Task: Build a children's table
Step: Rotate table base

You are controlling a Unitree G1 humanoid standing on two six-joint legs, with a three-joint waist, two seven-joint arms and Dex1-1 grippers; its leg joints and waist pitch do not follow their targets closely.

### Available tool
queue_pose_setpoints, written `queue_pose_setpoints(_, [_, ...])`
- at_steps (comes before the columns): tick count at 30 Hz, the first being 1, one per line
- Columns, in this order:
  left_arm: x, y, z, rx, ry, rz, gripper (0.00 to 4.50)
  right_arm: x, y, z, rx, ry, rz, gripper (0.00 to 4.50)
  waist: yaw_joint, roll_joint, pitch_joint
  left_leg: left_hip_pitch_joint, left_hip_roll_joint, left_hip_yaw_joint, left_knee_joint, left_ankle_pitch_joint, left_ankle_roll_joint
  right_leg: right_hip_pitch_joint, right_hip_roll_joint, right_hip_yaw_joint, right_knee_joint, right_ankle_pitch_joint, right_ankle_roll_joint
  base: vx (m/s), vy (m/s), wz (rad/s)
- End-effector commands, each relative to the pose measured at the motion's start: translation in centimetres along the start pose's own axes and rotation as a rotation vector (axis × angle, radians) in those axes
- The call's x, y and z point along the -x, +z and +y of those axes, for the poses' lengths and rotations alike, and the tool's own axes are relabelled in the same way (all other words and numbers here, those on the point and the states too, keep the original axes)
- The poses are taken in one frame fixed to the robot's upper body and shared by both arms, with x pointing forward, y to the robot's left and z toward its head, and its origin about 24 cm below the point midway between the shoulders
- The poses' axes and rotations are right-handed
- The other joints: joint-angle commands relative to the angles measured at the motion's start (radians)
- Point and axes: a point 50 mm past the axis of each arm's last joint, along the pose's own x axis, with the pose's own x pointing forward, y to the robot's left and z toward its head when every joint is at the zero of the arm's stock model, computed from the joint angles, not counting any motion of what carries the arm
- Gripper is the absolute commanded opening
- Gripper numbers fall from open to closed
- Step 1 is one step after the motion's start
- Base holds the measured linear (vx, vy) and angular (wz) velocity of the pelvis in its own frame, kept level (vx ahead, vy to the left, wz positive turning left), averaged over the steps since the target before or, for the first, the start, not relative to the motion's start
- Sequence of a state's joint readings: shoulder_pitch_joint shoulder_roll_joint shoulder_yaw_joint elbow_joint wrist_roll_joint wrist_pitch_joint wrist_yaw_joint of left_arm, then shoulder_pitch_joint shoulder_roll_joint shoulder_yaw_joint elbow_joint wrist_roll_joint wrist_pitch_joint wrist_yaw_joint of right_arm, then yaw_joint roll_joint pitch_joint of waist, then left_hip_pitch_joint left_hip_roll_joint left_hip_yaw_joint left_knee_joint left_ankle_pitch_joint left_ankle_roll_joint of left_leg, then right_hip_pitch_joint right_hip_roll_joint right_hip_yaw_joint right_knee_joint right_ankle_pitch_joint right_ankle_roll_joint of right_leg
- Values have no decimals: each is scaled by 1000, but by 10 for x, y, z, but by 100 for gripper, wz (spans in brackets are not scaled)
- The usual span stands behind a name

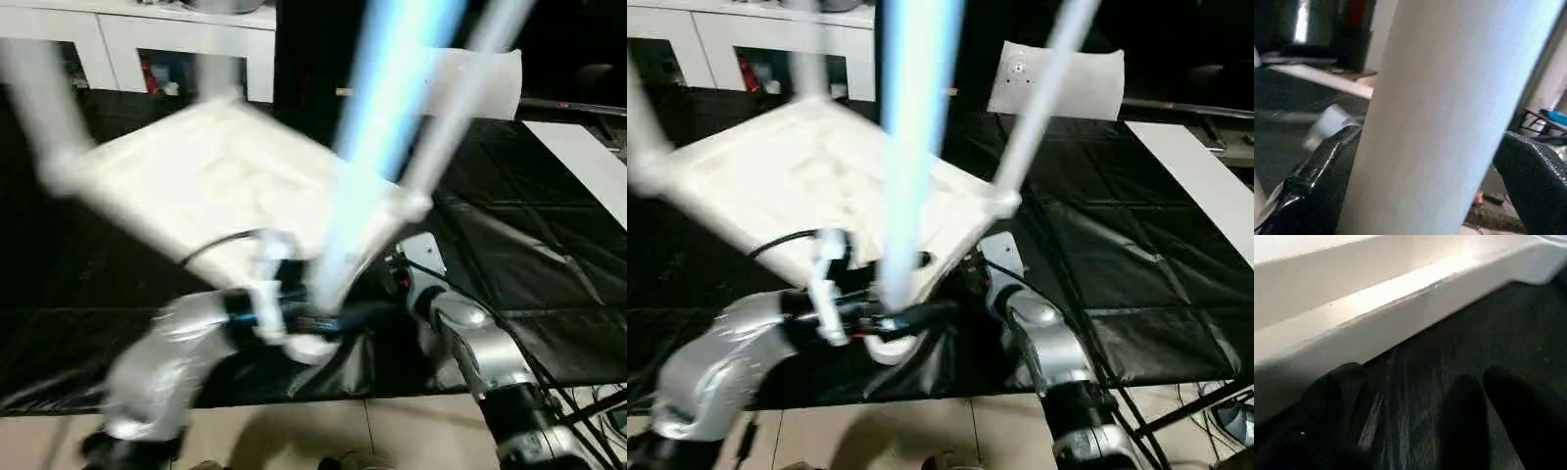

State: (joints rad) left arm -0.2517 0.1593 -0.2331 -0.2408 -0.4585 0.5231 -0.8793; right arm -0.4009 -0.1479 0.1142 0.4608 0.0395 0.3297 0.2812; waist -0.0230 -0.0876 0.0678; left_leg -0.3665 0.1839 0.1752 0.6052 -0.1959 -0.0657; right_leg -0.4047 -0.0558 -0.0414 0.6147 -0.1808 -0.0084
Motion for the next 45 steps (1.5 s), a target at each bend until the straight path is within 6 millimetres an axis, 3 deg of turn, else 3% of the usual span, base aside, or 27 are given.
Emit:
queue_pose_setpoints(1, [-19,2,5,-64,-8,7,448,-9,16,17,-7,58,-75,450,8,10,-60,-1,36,-12,-73,-216,-12,41,-66,46,-85,-298,-129,0,0,0])
queue_pose_setpoints(2, [-20,3,11,-89,27,14,448,-10,18,16,-14,45,-85,450,9,16,-62,4,36,-12,-71,-218,-14,40,-67,46,-84,-293,-135,0,0,0])
queue_pose_setpoints(4, [-21,4,16,-117,56,17,448,-12,19,15,-25,35,-91,450,7,13,-63,-2,38,-13,-72,-199,-14,48,-67,45,-79,-255,-141,0,0,0])
queue_pose_setpoints(9, [-19,3,27,-162,97,34,448,-10,20,2,-35,-28,-115,450,11,18,-69,3,41,-8,-69,-145,-2,52,-65,45,-66,-133,-185,0,0,0])
queue_pose_setpoints(11, [-11,1,31,-164,102,51,448,-2,22,-12,-79,-66,-164,450,13,19,-73,6,43,-7,-68,-147,3,54,-66,45,-63,-121,-194,0,0,0])
queue_pose_setpoints(13, [-7,0,32,-163,99,62,448,2,22,-18,-85,-74,-184,450,16,21,-71,8,44,-7,-69,-154,3,52,-65,45,-63,-128,-195,0,0,0])
queue_pose_setpoints(19, [30,-6,44,-192,56,185,448,31,23,-33,-15,-3,-248,450,35,20,-65,12,40,-5,-72,-185,3,51,-62,47,-75,-201,-169,0,0,0])
queue_pose_setpoints(20, [36,-7,47,-194,52,206,448,35,23,-34,-16,9,-254,450,34,31,-66,15,42,-7,-74,-197,-1,48,-64,47,-72,-216,-166,0,0,0])
queue_pose_setpoints(23, [56,-13,59,-222,13,338,448,55,27,-38,5,74,-295,450,33,28,-64,14,41,-10,-78,-219,-3,48,-63,45,-78,-254,-157,0,0,0])
queue_pose_setpoints(25, [59,-15,62,-227,1,373,420,59,28,-38,12,92,-301,450,35,30,-64,17,42,-9,-78,-230,-3,44,-64,47,-82,-283,-152,0,0,0])
queue_pose_setpoints(28, [65,-19,74,-303,-34,519,420,79,26,-40,33,202,-258,450,47,32,-65,21,46,-10,-76,-232,5,46,-68,49,-85,-293,-144,0,0,0])
queue_pose_setpoints(29, [66,-20,77,-329,-47,558,390,86,26,-40,51,232,-250,450,51,32,-65,16,45,-11,-79,-223,8,49,-70,48,-86,-292,-142,0,0,0])
queue_pose_setpoints(30, [66,-21,81,-355,-60,597,380,93,24,-39,78,273,-236,450,55,36,-67,18,47,-12,-77,-221,5,48,-73,48,-83,-287,-148,0,0,0])
queue_pose_setpoints(32, [65,-21,86,-384,-83,643,372,104,22,-37,110,333,-211,450,63,31,-68,16,45,-10,-75,-210,12,51,-72,48,-86,-278,-142,0,0,0])
queue_pose_setpoints(34, [64,-21,90,-402,-116,683,364,115,21,-32,129,410,-184,450,65,34,-69,14,46,-12,-76,-202,14,53,-76,47,-86,-271,-148,0,0,0])
queue_pose_setpoints(36, [62,-19,94,-413,-147,710,330,125,19,-25,144,488,-157,450,67,34,-69,13,47,-13,-75,-209,18,54,-77,46,-86,-263,-161,0,0,0])
queue_pose_setpoints(37, [61,-18,96,-419,-162,721,328,129,18,-23,145,513,-147,450,69,39,-68,15,48,-13,-75,-212,18,53,-78,46,-85,-266,-163,0,0,0])
queue_pose_setpoints(39, [59,-17,99,-420,-187,735,295,135,18,-19,146,551,-132,450,69,36,-68,14,47,-13,-74,-220,21,53,-77,46,-89,-278,-164,0,0,0])
queue_pose_setpoints(40, [58,-16,100,-424,-196,739,295,138,17,-17,150,567,-123,450,70,43,-68,15,47,-16,-75,-227,17,53,-81,45,-87,-292,-166,0,0,0])
queue_pose_setpoints(42, [55,-14,103,-438,-206,746,281,141,17,-15,149,590,-109,450,72,36,-68,18,47,-14,-73,-239,17,51,-79,45,-92,-313,-162,0,0,0])
queue_pose_setpoints(43, [55,-14,104,-438,-208,747,264,142,17,-14,148,591,-107,450,72,41,-66,15,48,-16,-75,-241,15,51,-80,44,-93,-316,-167,0,0,0])
queue_pose_setpoints(45, [53,-13,106,-434,-223,751,250,143,15,-12,153,597,-94,450,72,38,-66,15,46,-16,-75,-240,14,51,-80,43,-94,-330,-166,0,0,0])
